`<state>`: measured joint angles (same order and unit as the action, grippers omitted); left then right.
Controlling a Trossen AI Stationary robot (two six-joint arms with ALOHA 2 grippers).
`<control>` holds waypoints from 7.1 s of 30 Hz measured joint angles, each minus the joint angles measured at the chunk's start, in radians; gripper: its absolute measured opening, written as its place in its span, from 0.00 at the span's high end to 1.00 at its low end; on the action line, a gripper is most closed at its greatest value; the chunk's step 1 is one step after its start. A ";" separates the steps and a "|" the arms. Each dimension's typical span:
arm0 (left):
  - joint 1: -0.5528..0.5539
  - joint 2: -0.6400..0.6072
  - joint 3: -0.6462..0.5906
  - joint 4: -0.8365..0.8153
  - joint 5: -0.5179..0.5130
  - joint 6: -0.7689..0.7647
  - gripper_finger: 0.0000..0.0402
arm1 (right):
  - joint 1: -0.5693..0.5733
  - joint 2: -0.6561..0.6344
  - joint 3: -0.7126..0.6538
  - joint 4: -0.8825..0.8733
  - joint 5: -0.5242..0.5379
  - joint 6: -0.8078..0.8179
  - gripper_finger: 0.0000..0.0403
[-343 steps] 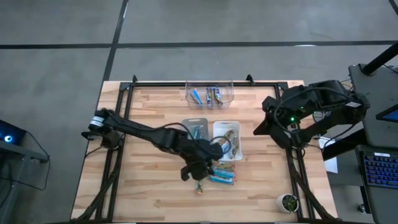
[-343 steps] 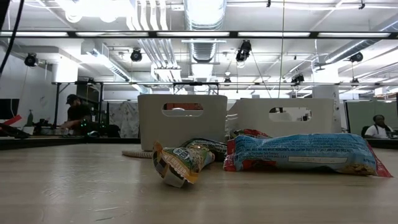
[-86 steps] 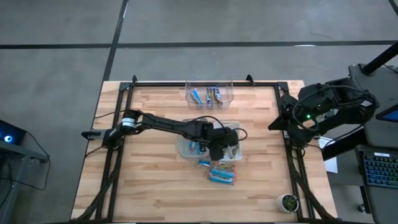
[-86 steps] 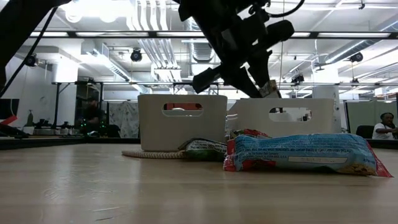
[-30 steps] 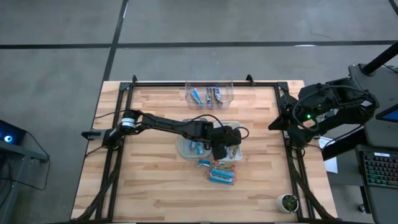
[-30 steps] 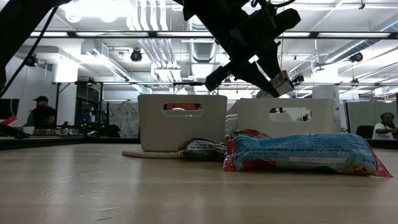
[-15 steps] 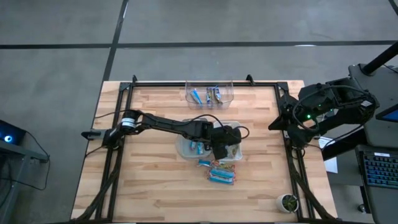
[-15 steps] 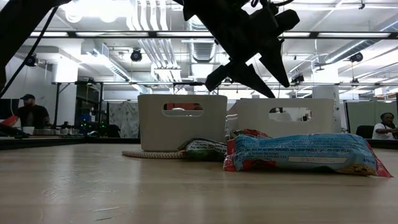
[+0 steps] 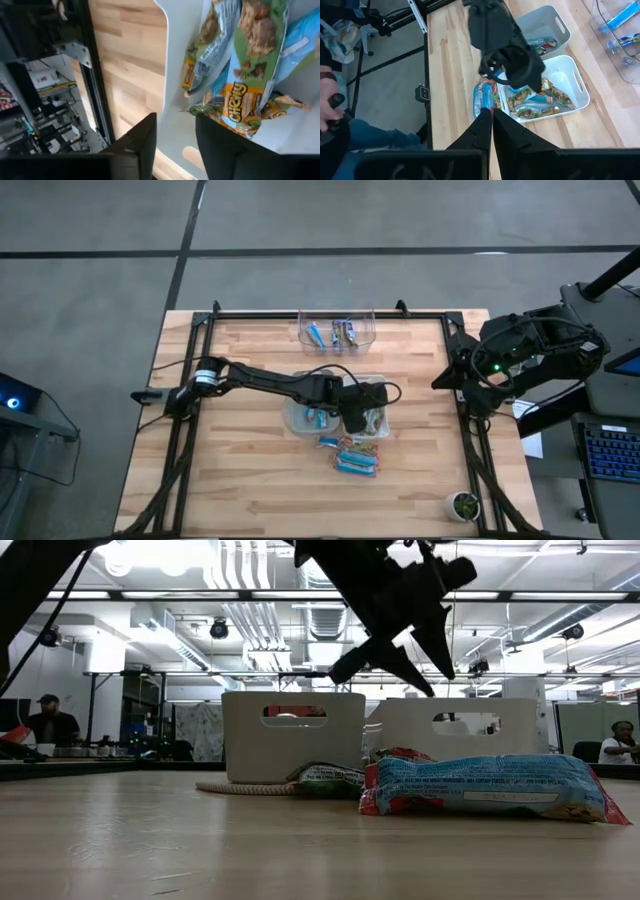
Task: Pick and place Granola Bars by type
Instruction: Put the red granola bar into the gray bin
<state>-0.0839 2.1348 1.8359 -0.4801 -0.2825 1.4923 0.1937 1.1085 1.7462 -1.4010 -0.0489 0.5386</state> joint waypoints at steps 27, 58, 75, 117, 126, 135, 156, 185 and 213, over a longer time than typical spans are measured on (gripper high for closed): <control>-0.203 -0.452 0.000 -0.010 0.037 -1.122 1.00 | 0.026 0.043 0.001 0.063 -0.004 -0.016 0.98; -0.400 -0.569 -0.027 -0.096 -0.019 -1.599 1.00 | 0.524 0.565 0.000 0.205 0.407 0.325 0.98; -0.400 -0.568 -0.091 -0.097 -0.027 -1.604 1.00 | 0.524 0.711 0.000 0.303 0.356 0.373 0.83; -0.400 -0.568 -0.090 -0.073 -0.027 -1.574 1.00 | 0.385 0.780 -0.332 0.642 0.141 0.183 0.39; -0.400 -0.568 -0.090 -0.074 -0.027 -1.574 1.00 | 0.334 0.780 -0.387 0.700 0.101 0.148 0.39; -0.400 -0.568 -0.090 -0.074 -0.027 -1.568 1.00 | 0.320 0.780 -0.438 0.790 0.072 0.148 0.41; -0.394 -0.568 -0.090 -0.074 -0.032 -1.552 1.00 | 0.304 0.779 -0.540 0.873 0.064 0.158 0.43; -0.387 -0.568 -0.090 -0.064 -0.033 -1.552 1.00 | 0.301 0.779 -0.616 0.971 0.013 0.206 0.57; -0.380 -0.568 -0.090 -0.067 -0.034 -1.549 1.00 | 0.306 0.782 -0.561 0.954 0.060 0.076 0.45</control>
<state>-0.4642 1.5669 1.7460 -0.5468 -0.3162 -0.0563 0.4995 1.8908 1.1848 -0.4473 0.0115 0.6144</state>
